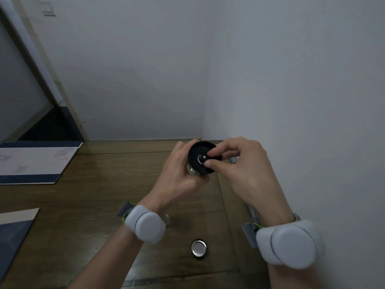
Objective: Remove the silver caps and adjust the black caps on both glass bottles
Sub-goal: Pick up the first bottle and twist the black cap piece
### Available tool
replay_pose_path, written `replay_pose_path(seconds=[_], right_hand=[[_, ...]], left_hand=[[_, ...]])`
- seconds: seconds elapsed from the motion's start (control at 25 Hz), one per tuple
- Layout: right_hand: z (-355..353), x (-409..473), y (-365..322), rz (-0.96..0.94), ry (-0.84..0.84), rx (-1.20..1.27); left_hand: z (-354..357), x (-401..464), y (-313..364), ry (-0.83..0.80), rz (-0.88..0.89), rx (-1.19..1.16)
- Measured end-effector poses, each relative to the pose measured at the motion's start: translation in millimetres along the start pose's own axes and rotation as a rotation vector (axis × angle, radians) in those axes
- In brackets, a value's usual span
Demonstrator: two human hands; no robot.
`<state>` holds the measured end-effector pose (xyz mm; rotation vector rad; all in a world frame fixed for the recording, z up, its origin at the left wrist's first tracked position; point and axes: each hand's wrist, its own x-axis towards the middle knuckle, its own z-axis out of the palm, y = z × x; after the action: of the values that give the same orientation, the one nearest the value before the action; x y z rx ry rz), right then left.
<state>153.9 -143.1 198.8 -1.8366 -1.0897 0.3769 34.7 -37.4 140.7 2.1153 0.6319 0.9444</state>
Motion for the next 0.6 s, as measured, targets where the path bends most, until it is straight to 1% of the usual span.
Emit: replay_pose_path(seconds=[0.12,0.32,0.52,0.6], right_hand=[[0.3,2.7,-1.5,0.013,0.012,0.034],[3.3,1.2,-6.0,-0.044,0.021,0.038],[8.3,-0.2,-4.7,-0.019,0.059,0.022],[11.4,-2.9,-4.1,-0.008,0.104,0.036]], left_hand=[[-0.2,2.1,1.5,0.013,-0.006,-0.013],[0.5,5.1,4.1,0.03,-0.006,-0.004],[5.1,3.1,0.2,0.047,-0.01,0.002],[6.7,3.7,0.3,0.059,0.001,0.017]])
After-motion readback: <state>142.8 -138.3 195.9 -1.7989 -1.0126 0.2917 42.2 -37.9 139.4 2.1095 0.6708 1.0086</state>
